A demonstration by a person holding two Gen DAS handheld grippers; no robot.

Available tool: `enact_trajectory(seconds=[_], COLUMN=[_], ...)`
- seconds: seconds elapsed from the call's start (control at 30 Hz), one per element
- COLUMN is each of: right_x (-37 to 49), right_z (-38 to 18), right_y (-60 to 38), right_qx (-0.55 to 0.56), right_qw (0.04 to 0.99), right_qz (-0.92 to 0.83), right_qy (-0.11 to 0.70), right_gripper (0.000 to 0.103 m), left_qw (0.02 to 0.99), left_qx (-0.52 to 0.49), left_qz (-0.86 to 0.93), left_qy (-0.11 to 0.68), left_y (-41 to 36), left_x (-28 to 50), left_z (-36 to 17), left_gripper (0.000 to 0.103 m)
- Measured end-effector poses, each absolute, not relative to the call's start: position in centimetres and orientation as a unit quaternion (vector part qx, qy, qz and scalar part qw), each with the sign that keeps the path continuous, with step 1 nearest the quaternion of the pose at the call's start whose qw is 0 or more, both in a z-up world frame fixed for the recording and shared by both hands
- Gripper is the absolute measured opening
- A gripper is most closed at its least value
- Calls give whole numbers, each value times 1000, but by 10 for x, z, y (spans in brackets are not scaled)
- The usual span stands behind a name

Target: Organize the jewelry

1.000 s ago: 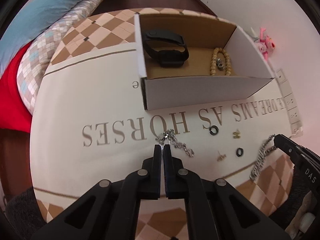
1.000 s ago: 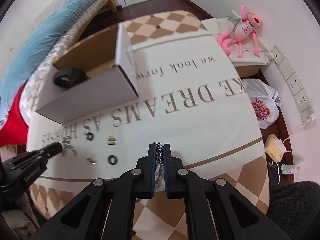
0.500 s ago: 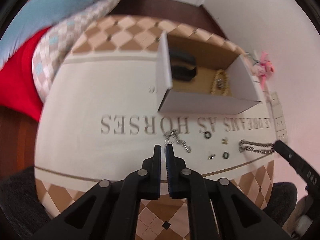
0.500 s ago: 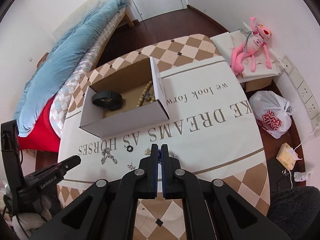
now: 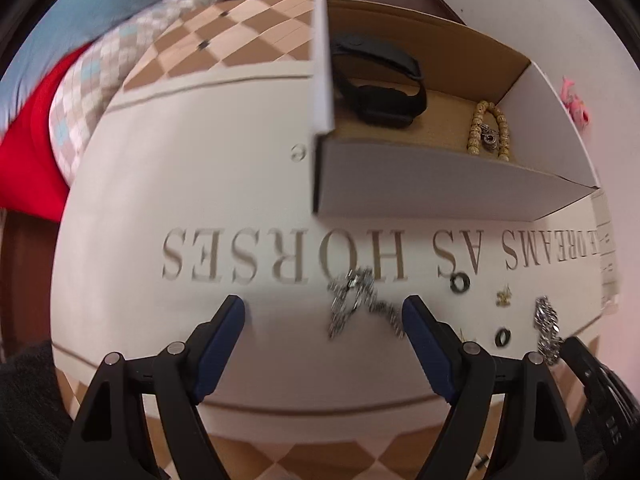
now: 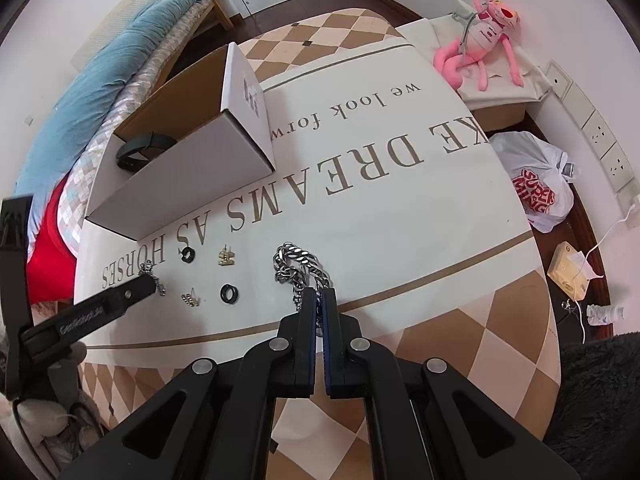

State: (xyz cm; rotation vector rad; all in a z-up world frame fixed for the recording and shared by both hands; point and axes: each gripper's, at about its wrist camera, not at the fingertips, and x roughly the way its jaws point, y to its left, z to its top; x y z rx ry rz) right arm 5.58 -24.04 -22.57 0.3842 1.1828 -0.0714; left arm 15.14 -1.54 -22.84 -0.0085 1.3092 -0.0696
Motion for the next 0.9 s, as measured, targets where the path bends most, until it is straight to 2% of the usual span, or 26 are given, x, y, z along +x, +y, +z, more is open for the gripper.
enact_trajectory(seconds=[0.1, 0.17, 0.2, 0.23, 0.27, 0.57, 0.9], right_x=[57, 57, 57, 57, 57, 55, 61], right_z=[-225, -225, -225, -225, -225, -207, -151], right_y=[-238, -237, -237, -237, -238, -238, -226], right_qx=[175, 173, 172, 173, 173, 187, 204], right_qw=[813, 813, 813, 813, 813, 821, 843], right_qz=[-35, -36, -36, -37, -38, -22, 27], right_qy=[554, 555, 555, 555, 555, 538, 497], right_gripper=[3, 3, 3, 3, 3, 2, 1], left_qw=[799, 807, 812, 814, 812, 803, 813], left_qx=[20, 31, 37, 44, 46, -23, -83], left_qz=[-39, -53, -62, -70, -76, -88, -110], left_qy=[600, 587, 579, 575, 577, 589, 566], left_y=[-26, -31, -34, -37, -39, -7, 23], left_x=[155, 154, 152, 151, 151, 130, 111], left_z=[-229, -226, -223, -221, -219, -216, -166], left_gripper=[77, 63, 42, 16, 11, 4, 3])
